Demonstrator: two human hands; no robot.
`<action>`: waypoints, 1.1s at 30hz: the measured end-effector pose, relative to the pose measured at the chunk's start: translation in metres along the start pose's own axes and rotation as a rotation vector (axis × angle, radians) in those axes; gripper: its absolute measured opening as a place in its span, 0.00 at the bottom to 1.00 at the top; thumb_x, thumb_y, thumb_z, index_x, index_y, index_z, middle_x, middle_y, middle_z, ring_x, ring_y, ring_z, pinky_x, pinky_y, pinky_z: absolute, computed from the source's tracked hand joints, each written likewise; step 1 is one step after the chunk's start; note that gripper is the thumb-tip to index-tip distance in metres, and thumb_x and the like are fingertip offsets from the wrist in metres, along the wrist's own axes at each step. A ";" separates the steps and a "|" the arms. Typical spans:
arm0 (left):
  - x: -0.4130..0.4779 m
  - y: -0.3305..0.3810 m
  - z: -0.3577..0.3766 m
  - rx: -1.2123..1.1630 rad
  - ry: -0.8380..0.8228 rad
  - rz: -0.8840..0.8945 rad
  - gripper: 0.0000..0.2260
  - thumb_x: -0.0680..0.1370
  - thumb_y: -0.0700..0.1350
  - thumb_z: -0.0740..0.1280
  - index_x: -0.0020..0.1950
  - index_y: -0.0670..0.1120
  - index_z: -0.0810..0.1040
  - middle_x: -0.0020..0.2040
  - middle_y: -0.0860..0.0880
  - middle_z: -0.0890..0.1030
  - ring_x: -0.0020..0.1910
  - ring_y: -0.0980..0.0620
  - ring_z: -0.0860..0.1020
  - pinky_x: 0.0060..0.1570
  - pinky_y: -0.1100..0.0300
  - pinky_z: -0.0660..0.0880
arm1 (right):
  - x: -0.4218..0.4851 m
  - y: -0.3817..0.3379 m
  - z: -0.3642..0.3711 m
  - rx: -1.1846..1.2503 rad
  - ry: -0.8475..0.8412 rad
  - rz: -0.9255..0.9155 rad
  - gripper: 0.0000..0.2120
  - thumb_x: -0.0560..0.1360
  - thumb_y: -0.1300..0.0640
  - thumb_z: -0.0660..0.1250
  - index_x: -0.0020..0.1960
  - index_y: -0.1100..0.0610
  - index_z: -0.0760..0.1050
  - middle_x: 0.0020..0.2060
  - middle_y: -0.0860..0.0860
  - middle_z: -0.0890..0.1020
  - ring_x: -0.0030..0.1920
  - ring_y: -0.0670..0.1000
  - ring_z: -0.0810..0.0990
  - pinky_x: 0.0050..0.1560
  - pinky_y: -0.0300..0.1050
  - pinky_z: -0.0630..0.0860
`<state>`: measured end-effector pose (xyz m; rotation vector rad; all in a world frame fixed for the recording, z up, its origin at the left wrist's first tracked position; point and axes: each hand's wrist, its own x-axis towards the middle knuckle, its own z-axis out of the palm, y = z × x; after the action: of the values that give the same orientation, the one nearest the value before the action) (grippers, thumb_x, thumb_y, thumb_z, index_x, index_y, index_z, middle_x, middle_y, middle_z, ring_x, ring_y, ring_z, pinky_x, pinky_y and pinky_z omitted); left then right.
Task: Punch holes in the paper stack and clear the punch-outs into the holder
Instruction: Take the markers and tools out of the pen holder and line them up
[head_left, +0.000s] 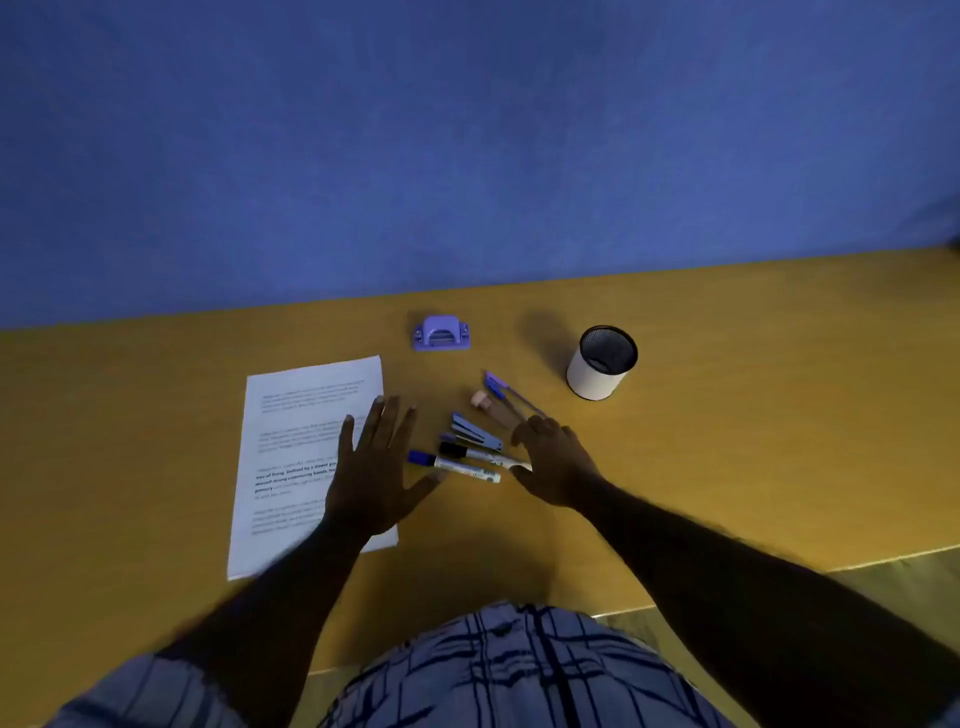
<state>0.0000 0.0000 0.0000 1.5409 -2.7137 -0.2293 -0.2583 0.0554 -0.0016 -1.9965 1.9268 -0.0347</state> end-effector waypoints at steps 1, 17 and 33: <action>-0.001 0.000 0.000 0.008 -0.017 -0.001 0.43 0.73 0.74 0.42 0.78 0.47 0.55 0.78 0.43 0.56 0.78 0.44 0.53 0.72 0.37 0.52 | 0.001 -0.001 0.002 -0.016 -0.023 0.006 0.18 0.75 0.49 0.66 0.63 0.54 0.71 0.63 0.54 0.73 0.64 0.56 0.71 0.61 0.52 0.70; 0.003 0.000 0.009 -0.064 0.028 0.006 0.41 0.73 0.72 0.48 0.76 0.45 0.59 0.78 0.44 0.58 0.77 0.44 0.55 0.72 0.39 0.57 | 0.002 0.007 0.025 0.065 0.024 -0.047 0.10 0.78 0.51 0.63 0.58 0.51 0.74 0.57 0.50 0.76 0.60 0.50 0.73 0.60 0.50 0.68; 0.033 0.058 -0.003 -1.183 0.248 -0.399 0.24 0.77 0.43 0.69 0.71 0.44 0.65 0.54 0.48 0.79 0.45 0.59 0.80 0.35 0.70 0.76 | 0.013 -0.051 0.030 0.658 0.155 -0.023 0.04 0.77 0.55 0.68 0.47 0.51 0.73 0.42 0.48 0.77 0.41 0.47 0.75 0.41 0.42 0.74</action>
<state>-0.0662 0.0001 0.0088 1.4477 -1.4525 -1.2404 -0.2001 0.0502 -0.0189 -1.5953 1.6743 -0.7459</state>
